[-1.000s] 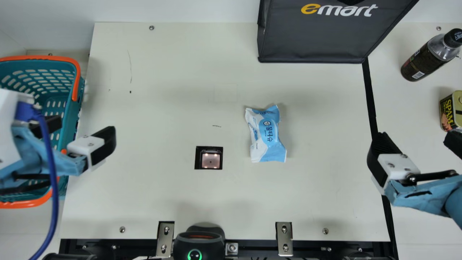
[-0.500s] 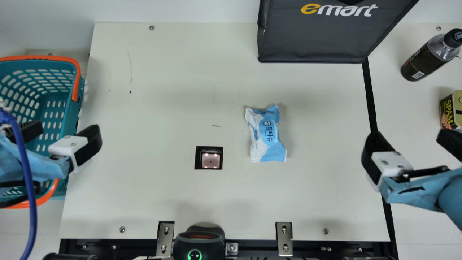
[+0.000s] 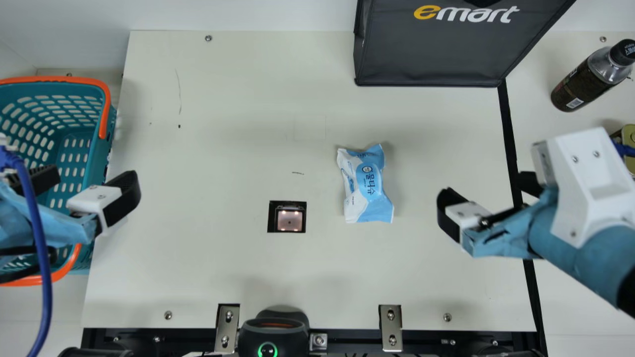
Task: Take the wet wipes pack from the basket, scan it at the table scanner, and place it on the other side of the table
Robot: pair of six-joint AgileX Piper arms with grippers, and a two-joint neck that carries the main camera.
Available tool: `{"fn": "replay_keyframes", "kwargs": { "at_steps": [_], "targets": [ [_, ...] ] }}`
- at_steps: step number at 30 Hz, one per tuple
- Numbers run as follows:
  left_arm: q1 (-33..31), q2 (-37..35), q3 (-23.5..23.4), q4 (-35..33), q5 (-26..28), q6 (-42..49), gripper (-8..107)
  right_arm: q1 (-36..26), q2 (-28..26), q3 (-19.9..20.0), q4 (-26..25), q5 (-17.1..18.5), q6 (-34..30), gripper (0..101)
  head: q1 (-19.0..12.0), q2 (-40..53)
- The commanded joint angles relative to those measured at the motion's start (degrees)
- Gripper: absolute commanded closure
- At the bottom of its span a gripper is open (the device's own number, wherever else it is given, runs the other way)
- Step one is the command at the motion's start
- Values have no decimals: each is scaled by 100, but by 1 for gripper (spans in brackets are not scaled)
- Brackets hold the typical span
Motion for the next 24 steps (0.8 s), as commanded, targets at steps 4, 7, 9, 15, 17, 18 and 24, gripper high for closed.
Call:
{"fn": "replay_keyframes", "kwargs": {
  "at_steps": [4, 7, 9, 15, 17, 18, 24],
  "targets": [
    [0, 0, 0, 0, 0, 0, 9, 320, 795, -86, -36, -310, 115, 6, -157, 0],
    [0, 0, 0, 0, 0, 0, 9, 573, 1212, -191, -123, -444, 285, 6, -157, 0],
    [0, 0, 0, 0, 0, 0, 9, 743, 1473, -270, -172, -504, 417, 6, -157, 0],
    [0, 0, 0, 0, 0, 0, 9, 1135, 2160, -500, -242, -599, 797, 6, -157, 0],
    [0, 0, 0, 0, 0, 0, 9, 1238, 2356, -561, -243, -625, 929, 6, -157, 0],
    [0, 0, 0, 0, 0, 0, 9, 1285, 2443, -584, -242, -642, 995, 6, -157, 0],
    [0, 0, 0, 0, 0, 0, 9, 1545, 2912, -670, -290, -790, 1399, 6, -157, 0]
  ]
}}
